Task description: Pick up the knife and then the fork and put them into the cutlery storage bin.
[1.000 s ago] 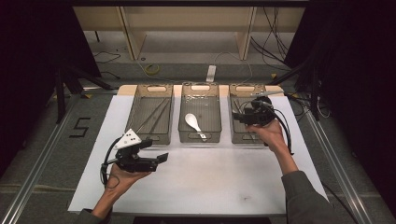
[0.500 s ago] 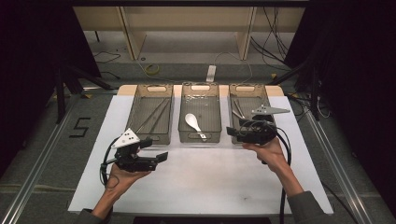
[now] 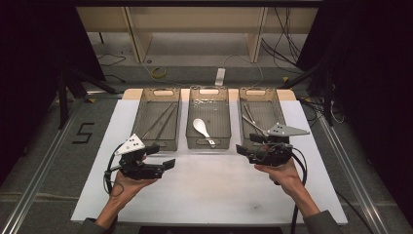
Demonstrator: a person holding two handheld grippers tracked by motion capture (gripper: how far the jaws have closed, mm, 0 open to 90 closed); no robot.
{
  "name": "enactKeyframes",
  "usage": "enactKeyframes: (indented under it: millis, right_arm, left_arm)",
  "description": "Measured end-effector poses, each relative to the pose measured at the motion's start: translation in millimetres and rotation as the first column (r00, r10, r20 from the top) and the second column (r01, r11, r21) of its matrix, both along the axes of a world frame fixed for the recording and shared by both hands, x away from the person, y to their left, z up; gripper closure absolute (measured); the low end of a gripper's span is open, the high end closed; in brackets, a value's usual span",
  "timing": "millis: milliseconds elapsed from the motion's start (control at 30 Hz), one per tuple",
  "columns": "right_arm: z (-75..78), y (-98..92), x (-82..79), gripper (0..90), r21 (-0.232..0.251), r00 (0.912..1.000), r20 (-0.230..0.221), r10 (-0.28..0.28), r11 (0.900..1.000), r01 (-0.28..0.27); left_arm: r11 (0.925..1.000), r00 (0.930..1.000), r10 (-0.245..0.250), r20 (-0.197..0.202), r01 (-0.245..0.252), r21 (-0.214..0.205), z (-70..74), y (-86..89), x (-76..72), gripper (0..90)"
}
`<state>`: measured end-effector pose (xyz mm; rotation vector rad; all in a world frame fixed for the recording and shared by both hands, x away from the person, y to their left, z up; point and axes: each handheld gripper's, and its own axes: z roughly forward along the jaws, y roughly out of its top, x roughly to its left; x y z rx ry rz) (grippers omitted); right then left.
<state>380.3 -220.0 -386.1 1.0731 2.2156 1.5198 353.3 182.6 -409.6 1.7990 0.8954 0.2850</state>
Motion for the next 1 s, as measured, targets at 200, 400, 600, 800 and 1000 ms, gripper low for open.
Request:
enactKeyframes:
  millis: [200,400,600,800,1000]
  right_arm:
    - [-3.7,1.3,-9.4,25.8,0.007,0.9998,0.011,0.016,0.9998,-0.016]
    - [-7.7,-0.9,-20.4,24.2,0.013,0.999,0.035,0.027,0.9995,-0.027]
    - [-17.3,-9.0,-34.1,23.5,0.02,0.9988,0.042,0.026,0.9994,-0.027]
    - [-28.3,-16.1,-46.5,22.8,0.019,0.9988,0.046,0.015,0.9997,-0.016]
    - [-37.0,-18.8,-56.4,22.1,0.007,0.999,0.042,0.015,0.9999,-0.016]
  left_arm:
    - [0.9999,1.0,-0.004,0.007,0.004,-0.015,1.2,1.0,-0.7,15.5]
    - [0.9998,0.9998,-0.013,0.013,0.013,-0.015,1.9,1.5,-1.2,15.5]
    - [0.9995,0.9997,-0.021,0.012,0.022,-0.024,2.6,3.1,-1.8,15.5]
    - [0.9992,0.9996,-0.027,0.005,0.028,-0.03,2.0,4.0,-3.2,15.5]
    - [0.9989,0.9993,-0.038,-0.005,0.038,-0.028,0.7,6.0,-7.7,15.5]
